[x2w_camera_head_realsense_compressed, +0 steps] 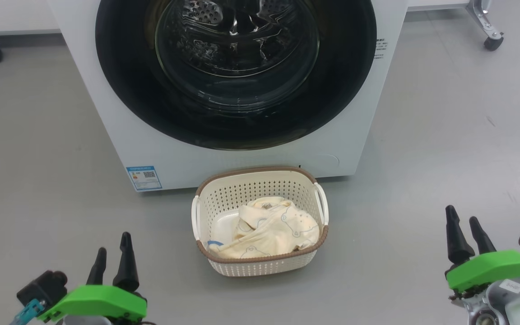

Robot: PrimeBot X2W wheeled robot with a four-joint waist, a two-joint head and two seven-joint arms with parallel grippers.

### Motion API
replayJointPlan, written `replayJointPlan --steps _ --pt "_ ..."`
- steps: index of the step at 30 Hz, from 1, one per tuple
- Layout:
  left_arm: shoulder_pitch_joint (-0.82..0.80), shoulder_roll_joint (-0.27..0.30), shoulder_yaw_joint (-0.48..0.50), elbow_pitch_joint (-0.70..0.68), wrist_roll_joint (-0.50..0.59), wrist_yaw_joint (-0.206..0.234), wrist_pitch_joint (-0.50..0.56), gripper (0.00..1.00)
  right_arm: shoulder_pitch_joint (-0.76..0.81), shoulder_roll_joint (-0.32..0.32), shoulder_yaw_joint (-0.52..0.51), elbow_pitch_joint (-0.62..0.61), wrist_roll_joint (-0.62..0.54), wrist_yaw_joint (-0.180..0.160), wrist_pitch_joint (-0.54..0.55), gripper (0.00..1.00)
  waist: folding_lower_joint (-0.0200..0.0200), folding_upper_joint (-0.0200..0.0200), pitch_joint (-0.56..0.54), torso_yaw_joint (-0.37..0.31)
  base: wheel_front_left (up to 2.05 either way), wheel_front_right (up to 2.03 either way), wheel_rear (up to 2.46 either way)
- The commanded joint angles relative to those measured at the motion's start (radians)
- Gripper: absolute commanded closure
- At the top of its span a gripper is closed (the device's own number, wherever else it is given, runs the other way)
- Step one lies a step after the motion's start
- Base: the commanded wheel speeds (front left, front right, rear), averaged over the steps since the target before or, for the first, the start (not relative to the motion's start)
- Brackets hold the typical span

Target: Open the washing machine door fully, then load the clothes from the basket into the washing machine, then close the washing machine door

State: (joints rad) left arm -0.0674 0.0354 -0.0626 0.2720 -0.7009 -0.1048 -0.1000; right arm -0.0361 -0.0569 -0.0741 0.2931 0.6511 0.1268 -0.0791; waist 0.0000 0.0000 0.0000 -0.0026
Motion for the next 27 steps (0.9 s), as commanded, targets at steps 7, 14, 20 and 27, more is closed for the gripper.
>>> replayJointPlan --steps 7,14,20,27 --pt "-0.064 0.021 -0.004 -0.01 0.103 0.0 -0.035 0.0 -0.062 -0.031 0.022 -0.05 -0.113 0.003 -0.02 0.0 0.0 0.0 -0.001 -0.001 0.0 0.0 0.0" --pt "-0.071 0.024 -0.021 0.018 0.175 -0.003 -0.056 0.0 -0.061 -0.035 0.029 -0.06 -0.207 0.003 -0.026 0.0 0.0 0.0 -0.003 -0.002 0.0 0.0 0.0" --pt "-0.079 0.025 -0.031 0.031 0.227 0.0 -0.067 0.0 -0.062 -0.038 0.035 -0.065 -0.271 0.003 -0.032 0.0 0.0 0.0 -0.004 -0.004 0.0 0.0 0.0" --pt "-0.088 0.031 -0.047 0.039 0.307 0.007 -0.079 0.0 -0.062 -0.042 0.043 -0.07 -0.361 0.003 -0.044 0.0 0.0 0.0 -0.004 -0.007 0.0 0.0 0.0"
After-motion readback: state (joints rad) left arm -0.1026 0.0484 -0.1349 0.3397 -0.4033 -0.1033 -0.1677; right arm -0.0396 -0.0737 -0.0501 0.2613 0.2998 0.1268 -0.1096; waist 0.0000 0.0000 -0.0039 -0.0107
